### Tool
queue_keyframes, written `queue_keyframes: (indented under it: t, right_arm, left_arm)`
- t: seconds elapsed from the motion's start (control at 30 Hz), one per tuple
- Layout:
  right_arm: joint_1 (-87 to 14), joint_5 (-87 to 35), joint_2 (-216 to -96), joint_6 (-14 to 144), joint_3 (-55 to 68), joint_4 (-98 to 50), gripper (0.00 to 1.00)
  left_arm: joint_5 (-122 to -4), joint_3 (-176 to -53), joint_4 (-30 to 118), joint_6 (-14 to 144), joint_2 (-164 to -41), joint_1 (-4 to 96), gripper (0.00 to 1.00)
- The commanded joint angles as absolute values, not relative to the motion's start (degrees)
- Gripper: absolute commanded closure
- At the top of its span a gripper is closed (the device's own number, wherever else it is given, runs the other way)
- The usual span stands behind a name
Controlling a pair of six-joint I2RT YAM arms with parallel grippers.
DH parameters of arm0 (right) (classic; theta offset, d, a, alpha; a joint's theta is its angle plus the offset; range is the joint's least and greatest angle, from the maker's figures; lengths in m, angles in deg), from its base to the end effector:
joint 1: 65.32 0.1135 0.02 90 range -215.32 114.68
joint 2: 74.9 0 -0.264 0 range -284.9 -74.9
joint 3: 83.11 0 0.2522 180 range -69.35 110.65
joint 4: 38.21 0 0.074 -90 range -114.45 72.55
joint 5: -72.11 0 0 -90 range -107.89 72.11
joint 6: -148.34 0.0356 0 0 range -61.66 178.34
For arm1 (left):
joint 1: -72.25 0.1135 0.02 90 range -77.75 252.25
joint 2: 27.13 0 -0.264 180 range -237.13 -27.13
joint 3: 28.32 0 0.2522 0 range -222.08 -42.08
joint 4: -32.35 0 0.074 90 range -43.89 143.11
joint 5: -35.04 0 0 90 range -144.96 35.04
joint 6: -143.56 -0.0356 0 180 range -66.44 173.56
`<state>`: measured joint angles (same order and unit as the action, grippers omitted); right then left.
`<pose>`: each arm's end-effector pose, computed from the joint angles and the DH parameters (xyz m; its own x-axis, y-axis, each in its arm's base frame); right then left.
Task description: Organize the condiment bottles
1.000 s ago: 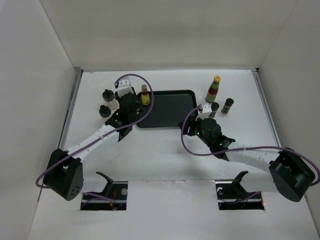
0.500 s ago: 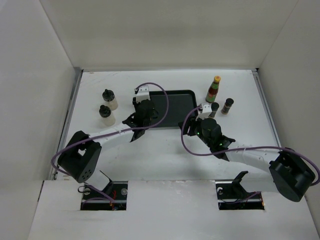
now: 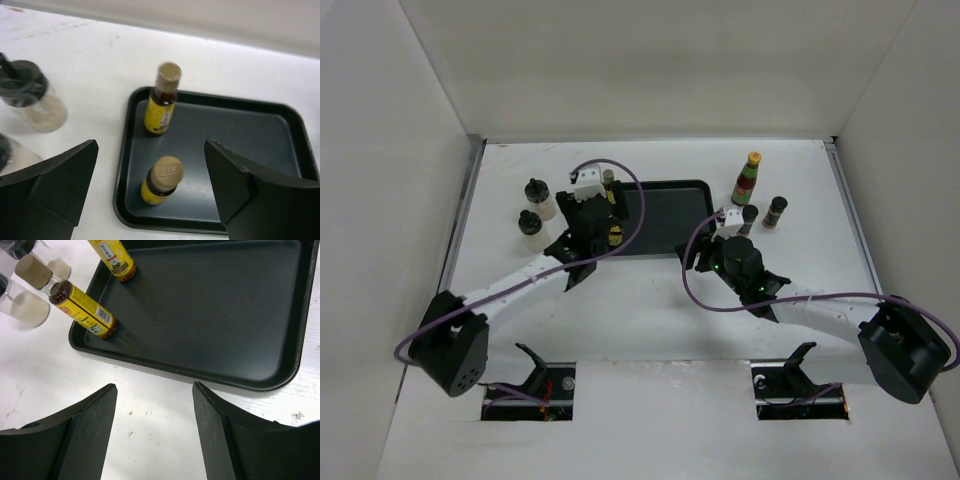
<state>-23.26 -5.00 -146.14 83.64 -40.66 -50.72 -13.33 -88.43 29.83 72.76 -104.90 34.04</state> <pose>0.1987 0.1686 0.2115 -0.3993 0.2008 -0.8946 -0.3577 0.8643 0.3537 0.2515 -0.1679 0.2687 -0.1801 -0.1710 -0.9687 -0.1067 0.9824 -0.1536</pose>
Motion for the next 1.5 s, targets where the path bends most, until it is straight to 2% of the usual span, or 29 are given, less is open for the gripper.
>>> queue_keyframes:
  t: [0.0,0.13,0.27,0.47,1.0,1.1,1.23,1.3,1.47]
  right_arm:
    - [-23.62,-4.35,-144.94,83.65,-40.34,-53.81,0.31]
    - [-23.53,-2.78,-143.98,83.56,-40.52,-53.72,0.28]
    - [-23.53,-2.6,-144.5,83.48,-40.08,-53.28,0.26]
    - [-23.53,-2.77,-146.35,83.13,-39.47,-53.02,0.22]
    - [-21.69,-2.68,-147.67,82.51,-38.23,-52.58,0.21]
    - [-21.16,-2.6,-147.76,82.16,-38.06,-52.49,0.21]
    - [-21.16,-2.51,-147.58,82.07,-38.15,-52.4,0.21]
    - [-21.16,-2.51,-147.32,82.07,-38.23,-52.49,0.21]
    - [-21.16,-2.51,-146.27,82.07,-38.76,-52.75,0.21]
  left_arm:
    - [-8.74,-89.81,35.54,73.07,-96.4,36.17,0.11]
    - [-6.27,-85.42,41.53,76.76,-89.98,39.77,0.11]
    - [-8.81,-80.24,46.01,84.66,-87.6,47.06,0.11]
    - [-12.06,-82.15,44.71,88.28,-95.05,57.61,0.12]
    - [-17.78,-88.13,40.92,87.84,-107.98,64.74,0.19]
    - [-17.87,-88.66,40.57,87.84,-109.3,64.74,0.26]
    - [-17.87,-87.79,39.34,87.67,-109.83,64.92,0.52]
    - [-18.05,-86.91,38.9,87.66,-109.48,64.92,0.61]
    - [-15.25,-83.48,38.72,88.02,-100.89,64.65,0.7]
